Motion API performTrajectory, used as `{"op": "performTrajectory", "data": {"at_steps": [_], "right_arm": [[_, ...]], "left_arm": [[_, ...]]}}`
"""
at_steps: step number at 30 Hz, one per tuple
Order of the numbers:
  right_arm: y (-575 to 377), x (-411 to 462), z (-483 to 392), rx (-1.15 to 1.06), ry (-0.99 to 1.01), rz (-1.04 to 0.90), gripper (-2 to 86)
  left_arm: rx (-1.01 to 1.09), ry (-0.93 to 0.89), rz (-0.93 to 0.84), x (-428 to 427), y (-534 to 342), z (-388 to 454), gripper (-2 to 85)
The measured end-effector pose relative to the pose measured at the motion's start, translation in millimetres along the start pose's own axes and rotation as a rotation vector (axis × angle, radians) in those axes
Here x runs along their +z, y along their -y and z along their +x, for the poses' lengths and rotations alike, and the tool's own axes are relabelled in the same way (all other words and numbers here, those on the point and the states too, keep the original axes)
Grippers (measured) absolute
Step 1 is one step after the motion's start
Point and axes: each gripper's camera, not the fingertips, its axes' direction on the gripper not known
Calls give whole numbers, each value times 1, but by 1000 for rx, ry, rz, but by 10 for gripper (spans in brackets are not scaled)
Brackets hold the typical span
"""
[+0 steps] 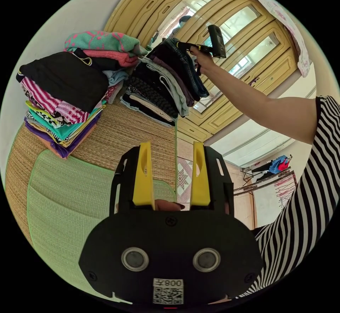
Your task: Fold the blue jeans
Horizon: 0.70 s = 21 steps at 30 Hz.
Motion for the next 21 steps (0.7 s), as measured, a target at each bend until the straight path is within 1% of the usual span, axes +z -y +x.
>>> {"op": "performTrajectory", "data": {"at_steps": [1,3,6,7,8,9,11,15,17,21], "right_arm": [[1,0,10,11,32,6,27],[3,0,27,37,110,-5,16],[9,-7,67,165,239,-8,6],[8,-12,87,235,315,7,3],[6,-21,107,300,396,36,1],[5,-26,117,328,436,57,1],[0,-56,147,404,582,161,-1],[9,-113,164,378,729,287,-2],[21,-152,160,313,839,369,-2],[43,-209,142,228,975,455,-2]], "left_arm": [[-9,3,-10,-2,-2,-5,158],[-23,2,-22,-5,-6,-11,158],[-33,4,-18,-15,-13,-16,156],[-33,6,-8,-21,-16,-16,154],[-34,8,4,-28,-19,-15,153],[-35,9,11,-32,-21,-15,153],[-39,12,41,-47,-29,-13,153],[-36,26,84,-74,-46,-7,155],[-39,37,121,-96,-62,-1,157],[-62,63,202,-137,-96,7,160]]}}
